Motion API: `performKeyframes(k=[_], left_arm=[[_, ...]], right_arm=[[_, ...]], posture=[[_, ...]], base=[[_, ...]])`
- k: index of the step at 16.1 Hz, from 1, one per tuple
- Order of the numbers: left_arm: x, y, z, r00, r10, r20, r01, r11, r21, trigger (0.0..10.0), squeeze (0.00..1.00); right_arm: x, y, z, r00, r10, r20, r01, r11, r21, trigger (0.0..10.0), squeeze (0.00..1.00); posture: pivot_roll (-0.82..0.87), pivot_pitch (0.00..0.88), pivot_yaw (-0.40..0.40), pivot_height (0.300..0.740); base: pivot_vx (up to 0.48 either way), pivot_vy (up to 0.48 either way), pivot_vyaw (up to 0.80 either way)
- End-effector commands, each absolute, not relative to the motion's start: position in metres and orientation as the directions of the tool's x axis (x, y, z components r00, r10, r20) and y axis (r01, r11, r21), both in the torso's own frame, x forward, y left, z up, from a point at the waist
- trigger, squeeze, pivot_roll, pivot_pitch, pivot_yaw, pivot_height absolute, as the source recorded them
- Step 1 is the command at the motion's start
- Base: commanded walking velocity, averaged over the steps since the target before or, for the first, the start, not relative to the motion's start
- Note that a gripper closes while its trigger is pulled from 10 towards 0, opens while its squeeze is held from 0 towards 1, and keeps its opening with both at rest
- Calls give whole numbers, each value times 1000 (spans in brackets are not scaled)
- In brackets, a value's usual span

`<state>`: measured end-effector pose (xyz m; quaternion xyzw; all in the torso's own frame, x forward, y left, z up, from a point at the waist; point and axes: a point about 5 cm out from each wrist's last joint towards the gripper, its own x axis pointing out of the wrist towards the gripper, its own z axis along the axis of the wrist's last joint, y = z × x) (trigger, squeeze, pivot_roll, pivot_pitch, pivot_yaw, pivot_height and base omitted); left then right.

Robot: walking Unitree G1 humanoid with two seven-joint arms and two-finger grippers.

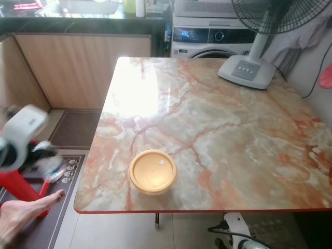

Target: Restocking fridge

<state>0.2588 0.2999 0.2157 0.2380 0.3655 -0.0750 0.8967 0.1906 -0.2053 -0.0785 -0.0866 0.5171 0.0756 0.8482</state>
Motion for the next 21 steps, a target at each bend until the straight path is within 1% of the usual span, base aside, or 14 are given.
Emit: performKeyframes(k=[1, 2, 3, 4, 5, 8, 9, 10, 11, 12, 14, 16, 18, 21], left_arm=[[256, 313, 197, 699, 69, -712, 270, 896, 353, 0, 0], [255, 314, 191, 692, 63, -719, 267, 904, 335, 0, 0], [254, 322, 168, 678, 89, -730, 250, 906, 343, 0, 0], [255, 324, 161, 679, 93, -728, 248, 904, 348, 0, 0], [255, 328, 140, 677, 89, -730, 235, 915, 329, 10000, 0], [242, 327, 80, 636, 51, -770, 192, 956, 221, 10000, 0], [239, 326, 68, 629, 51, -776, 177, 962, 206, 10000, 0], [233, 325, 44, 618, 93, -780, 132, 967, 219, 10000, 0], [232, 324, 37, 617, 97, -781, 117, 970, 213, 10000, 0], [226, 315, 15, 609, 121, -784, 89, 972, 219, 10000, 0], [220, 305, -7, 608, 153, -779, 19, 978, 207, 10000, 0], [210, 299, -27, 612, 250, -750, -48, 959, 280, 10000, 0], [200, 296, -38, 597, 300, -744, -73, 944, 322, 10000, 0], [191, 287, -50, 587, 327, -740, -165, 944, 285, 10000, 0]], right_arm=[[190, -208, -78, 447, 35, -894, -228, 971, -76, 10000, 0], [190, -208, -78, 447, 36, -894, -228, 971, -75, 10000, 0], [191, -208, -78, 447, 37, -894, -228, 971, -75, 10000, 0], [191, -208, -78, 447, 37, -894, -228, 971, -75, 10000, 0], [191, -207, -78, 447, 36, -894, -228, 971, -75, 10000, 0], [190, -208, -78, 449, 35, -893, -223, 972, -74, 10000, 0], [190, -208, -78, 449, 35, -893, -223, 972, -74, 10000, 0], [190, -208, -78, 448, 36, -893, -222, 972, -73, 10000, 0], [190, -208, -78, 448, 36, -893, -222, 972, -73, 10000, 0], [190, -208, -78, 448, 36, -893, -222, 972, -73, 10000, 0], [190, -208, -78, 449, 36, -893, -220, 973, -71, 10000, 0], [190, -207, -78, 449, 37, -893, -220, 973, -71, 10000, 0], [189, -207, -79, 450, 40, -892, -219, 973, -67, 10000, 0], [188, -207, -80, 449, 44, -892, -223, 973, -64, 10000, 0]], posture=[[195, 0, -54, 740], [195, 0, -54, 740], [193, 0, -54, 740], [194, 0, -53, 740], [186, 0, -49, 740], [181, 0, -45, 740], [178, 0, -44, 740], [177, 0, -44, 740], [174, 0, -43, 740], [170, 0, -43, 740], [162, 0, -39, 740], [158, 0, -35, 740], [150, 0, -33, 740], [148, 0, -33, 740]], base=[[0, 0, 0], [0, 0, 0], [0, 0, 0], [0, 0, 0], [0, 0, 0], [0, 0, 0], [0, 0, 0], [0, 0, 0], [0, 0, 0], [0, 0, 0], [0, 0, 0], [0, 0, 0], [0, 0, 0], [0, 0, 0]])
